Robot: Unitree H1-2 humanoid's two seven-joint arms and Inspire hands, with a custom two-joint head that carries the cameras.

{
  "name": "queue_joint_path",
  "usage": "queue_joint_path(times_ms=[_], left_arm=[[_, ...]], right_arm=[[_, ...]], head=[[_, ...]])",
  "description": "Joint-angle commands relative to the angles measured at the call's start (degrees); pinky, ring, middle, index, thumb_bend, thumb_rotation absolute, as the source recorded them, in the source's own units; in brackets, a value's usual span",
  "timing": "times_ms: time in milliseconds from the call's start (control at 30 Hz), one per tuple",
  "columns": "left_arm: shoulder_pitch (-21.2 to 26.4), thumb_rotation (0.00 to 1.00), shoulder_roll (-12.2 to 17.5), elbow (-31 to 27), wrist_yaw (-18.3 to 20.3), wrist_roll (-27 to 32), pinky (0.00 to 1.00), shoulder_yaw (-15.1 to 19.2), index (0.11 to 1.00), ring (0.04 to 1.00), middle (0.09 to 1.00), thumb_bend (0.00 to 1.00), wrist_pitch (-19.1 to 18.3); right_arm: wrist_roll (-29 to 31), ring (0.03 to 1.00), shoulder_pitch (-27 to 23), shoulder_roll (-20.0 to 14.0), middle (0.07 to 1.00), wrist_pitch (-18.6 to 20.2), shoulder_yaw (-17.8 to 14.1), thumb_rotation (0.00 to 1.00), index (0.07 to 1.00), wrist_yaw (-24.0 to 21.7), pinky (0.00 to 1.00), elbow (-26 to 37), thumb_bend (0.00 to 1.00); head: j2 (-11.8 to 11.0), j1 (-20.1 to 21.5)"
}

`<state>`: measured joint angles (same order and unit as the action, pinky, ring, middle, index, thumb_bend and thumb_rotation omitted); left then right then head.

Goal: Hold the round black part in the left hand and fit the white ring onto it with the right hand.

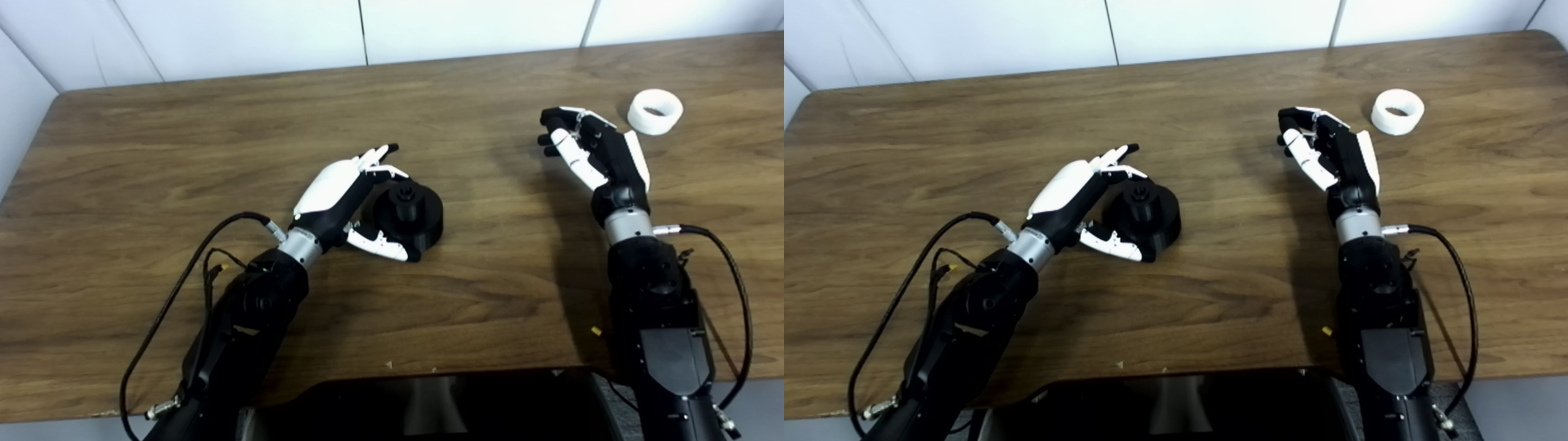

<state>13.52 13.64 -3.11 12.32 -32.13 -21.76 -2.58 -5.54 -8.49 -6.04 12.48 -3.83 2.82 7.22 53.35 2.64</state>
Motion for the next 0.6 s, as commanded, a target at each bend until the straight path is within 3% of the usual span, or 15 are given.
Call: queue_joint_path(times_ms=[0,567], left_arm=[[1.47,0.37,-0.26,-2.69,-0.03,0.87,1.0,0.27,0.635,1.0,1.0,1.0,2.21],[0.18,0.34,-0.61,-2.0,1.05,0.46,1.0,-0.85,0.652,1.0,1.0,1.0,4.17]], right_arm=[[-0.15,0.637,-1.93,0.19,0.725,-1.57,-0.07,0.52,0.663,0.46,0.62,2.25,0.43],[-0.33,0.641,-1.4,0.39,0.726,-1.66,-0.06,0.52,0.66,0.61,0.61,2.57,0.44]], head=[[0.1,0.55],[-0.14,0.76]])
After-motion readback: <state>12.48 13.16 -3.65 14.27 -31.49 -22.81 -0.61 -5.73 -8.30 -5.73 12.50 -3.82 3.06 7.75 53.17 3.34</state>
